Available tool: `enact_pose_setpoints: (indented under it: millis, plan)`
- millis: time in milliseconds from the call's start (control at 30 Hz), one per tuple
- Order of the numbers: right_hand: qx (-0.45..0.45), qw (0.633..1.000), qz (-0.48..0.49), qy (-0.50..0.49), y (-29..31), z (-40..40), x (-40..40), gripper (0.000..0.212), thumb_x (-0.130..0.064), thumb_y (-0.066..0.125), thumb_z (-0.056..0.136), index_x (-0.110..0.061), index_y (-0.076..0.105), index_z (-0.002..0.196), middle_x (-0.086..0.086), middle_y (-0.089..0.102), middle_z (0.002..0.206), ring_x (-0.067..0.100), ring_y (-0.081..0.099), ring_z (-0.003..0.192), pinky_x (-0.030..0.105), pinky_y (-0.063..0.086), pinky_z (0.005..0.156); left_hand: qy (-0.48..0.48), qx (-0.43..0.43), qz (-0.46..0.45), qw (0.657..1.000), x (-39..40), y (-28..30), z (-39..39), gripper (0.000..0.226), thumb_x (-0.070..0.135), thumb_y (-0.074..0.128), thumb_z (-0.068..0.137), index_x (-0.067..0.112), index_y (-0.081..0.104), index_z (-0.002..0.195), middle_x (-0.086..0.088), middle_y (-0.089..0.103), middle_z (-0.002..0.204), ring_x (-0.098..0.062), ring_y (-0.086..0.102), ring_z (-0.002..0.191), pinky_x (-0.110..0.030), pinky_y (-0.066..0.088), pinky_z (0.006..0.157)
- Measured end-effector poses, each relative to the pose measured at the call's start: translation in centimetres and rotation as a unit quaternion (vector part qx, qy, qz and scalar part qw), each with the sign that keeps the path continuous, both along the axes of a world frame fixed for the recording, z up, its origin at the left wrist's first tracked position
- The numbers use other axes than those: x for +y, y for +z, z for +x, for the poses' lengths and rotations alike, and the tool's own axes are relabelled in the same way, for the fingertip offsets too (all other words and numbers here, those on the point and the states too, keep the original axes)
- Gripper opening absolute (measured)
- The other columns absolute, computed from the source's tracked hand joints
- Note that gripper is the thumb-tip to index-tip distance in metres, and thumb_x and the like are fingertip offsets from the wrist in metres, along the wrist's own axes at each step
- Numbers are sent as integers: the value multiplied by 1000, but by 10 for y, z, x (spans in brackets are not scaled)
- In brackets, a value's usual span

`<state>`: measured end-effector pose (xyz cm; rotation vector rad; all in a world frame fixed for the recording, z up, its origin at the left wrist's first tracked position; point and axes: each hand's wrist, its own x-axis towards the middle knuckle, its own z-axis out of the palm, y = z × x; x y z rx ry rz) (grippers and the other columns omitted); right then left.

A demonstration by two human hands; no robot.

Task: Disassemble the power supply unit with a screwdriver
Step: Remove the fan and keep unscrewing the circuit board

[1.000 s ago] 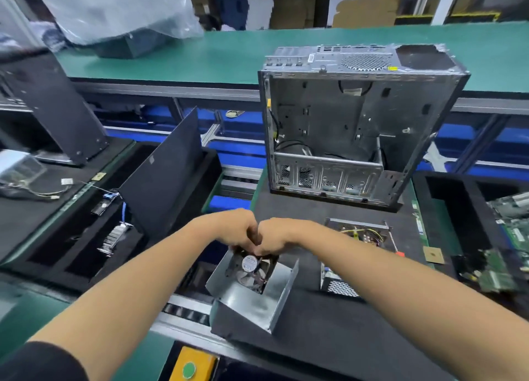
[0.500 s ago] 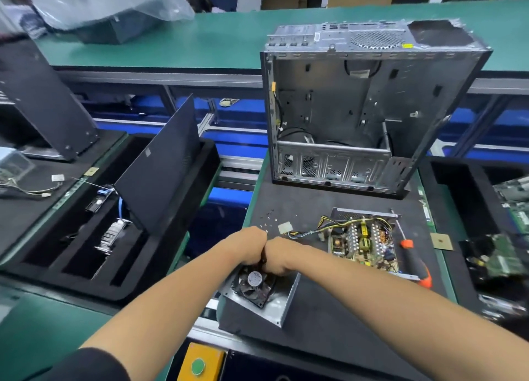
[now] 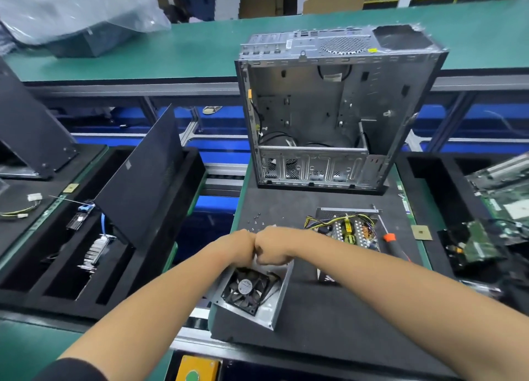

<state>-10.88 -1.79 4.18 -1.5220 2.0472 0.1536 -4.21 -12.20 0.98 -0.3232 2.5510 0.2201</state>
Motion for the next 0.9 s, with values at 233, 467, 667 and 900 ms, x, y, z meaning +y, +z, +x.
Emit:
enact_pose_setpoints:
  millis: [233, 467, 667, 900]
  plan:
    - [-25, 993, -95, -68, 54, -59, 22, 23, -22, 56, 94, -7, 73, 96, 11, 68, 86, 27, 57, 81, 31, 44, 69, 10, 125, 16, 992, 8, 49, -44, 26, 14, 55, 81, 14, 41, 58, -10, 57, 68, -27, 51, 64, -30, 35, 54]
    - [-14, 986, -87, -138, 57, -98, 64, 21, -18, 55, 95, -6, 72, 93, 12, 69, 87, 22, 54, 75, 30, 45, 70, -31, 168, 78, 982, 38, 39, -89, 9, 13, 51, 84, 10, 60, 85, -8, 64, 85, -30, 60, 84, -30, 39, 61]
    - [-6, 984, -61, -167, 44, -119, 94, 19, -11, 52, 91, -3, 69, 89, 13, 68, 80, 33, 59, 77, 34, 50, 69, 39, 170, 179, 968, 56, 13, -112, 13, 33, 49, 95, 21, 48, 99, 4, 59, 95, -18, 53, 87, -31, 37, 68]
    - [16, 994, 0, -108, 27, -127, 101, 24, -7, 49, 89, -5, 68, 105, 14, 68, 99, 33, 62, 91, 40, 54, 78, 88, 76, 213, 970, 59, 0, -112, 34, 38, 39, 101, 9, 58, 104, -4, 61, 98, -18, 52, 86, -32, 37, 73]
